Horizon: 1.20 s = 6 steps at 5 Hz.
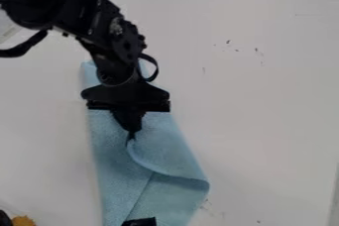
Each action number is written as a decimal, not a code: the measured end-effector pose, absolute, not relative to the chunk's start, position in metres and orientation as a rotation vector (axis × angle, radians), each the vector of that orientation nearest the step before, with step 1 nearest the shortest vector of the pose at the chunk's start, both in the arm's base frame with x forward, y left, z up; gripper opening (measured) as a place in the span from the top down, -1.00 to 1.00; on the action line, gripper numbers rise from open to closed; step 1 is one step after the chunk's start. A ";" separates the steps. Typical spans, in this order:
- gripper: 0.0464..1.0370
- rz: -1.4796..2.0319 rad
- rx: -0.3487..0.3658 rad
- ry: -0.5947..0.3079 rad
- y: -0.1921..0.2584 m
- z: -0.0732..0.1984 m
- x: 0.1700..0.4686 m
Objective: Fold the cloth from top left to bottom right
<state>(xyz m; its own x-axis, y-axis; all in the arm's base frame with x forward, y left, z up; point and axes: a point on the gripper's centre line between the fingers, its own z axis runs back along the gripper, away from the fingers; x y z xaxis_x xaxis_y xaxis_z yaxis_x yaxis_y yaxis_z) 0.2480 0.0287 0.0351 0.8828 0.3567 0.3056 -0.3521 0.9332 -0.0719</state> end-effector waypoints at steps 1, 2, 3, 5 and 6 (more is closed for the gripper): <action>0.94 0.348 -0.012 -0.320 0.033 0.031 0.247; 0.64 0.309 0.014 -0.293 0.038 0.028 0.243; 0.12 0.303 0.073 -0.251 0.046 0.034 0.239; -0.94 0.278 0.162 -0.201 0.061 0.048 0.232; -0.95 0.219 0.163 -0.178 0.069 0.058 0.237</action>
<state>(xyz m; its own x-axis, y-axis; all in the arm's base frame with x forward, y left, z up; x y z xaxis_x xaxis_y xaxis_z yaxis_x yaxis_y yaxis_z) 0.2375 0.0690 0.0577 0.9605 0.2005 0.1929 -0.2293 0.9632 0.1405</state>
